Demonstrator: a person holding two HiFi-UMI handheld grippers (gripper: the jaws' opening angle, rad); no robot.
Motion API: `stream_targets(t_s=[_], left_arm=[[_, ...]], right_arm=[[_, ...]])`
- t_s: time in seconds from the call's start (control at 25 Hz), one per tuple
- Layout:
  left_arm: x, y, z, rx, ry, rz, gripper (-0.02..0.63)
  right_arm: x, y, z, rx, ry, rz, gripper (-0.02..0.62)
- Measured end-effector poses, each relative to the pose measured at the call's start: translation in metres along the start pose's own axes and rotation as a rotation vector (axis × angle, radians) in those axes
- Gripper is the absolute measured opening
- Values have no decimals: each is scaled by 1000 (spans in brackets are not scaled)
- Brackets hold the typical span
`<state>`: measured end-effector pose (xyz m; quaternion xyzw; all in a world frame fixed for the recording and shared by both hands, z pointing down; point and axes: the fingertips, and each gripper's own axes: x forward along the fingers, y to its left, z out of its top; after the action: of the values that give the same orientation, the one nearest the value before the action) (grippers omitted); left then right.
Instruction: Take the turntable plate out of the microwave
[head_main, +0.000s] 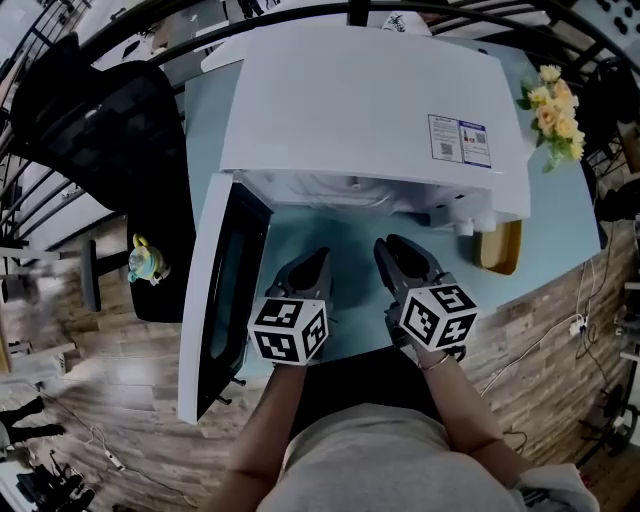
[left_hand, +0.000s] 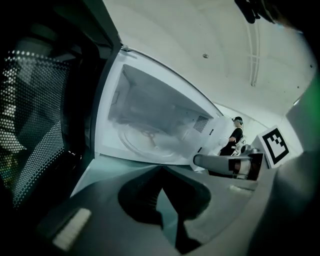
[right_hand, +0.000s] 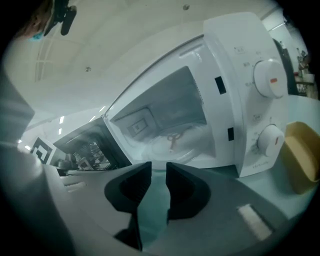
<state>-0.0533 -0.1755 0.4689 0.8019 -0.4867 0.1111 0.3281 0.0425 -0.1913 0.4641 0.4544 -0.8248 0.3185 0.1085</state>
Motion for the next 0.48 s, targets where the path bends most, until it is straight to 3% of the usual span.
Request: stream_targets(t_s=[0.2,0.48], left_arm=[[5,6,-2,-6,13,1,5],[13,14,-7,-31,36,11,5]], right_arm=[[15,-5,0,38,-5,-18,151],[40,-23,-12,314,-34,-41,205]])
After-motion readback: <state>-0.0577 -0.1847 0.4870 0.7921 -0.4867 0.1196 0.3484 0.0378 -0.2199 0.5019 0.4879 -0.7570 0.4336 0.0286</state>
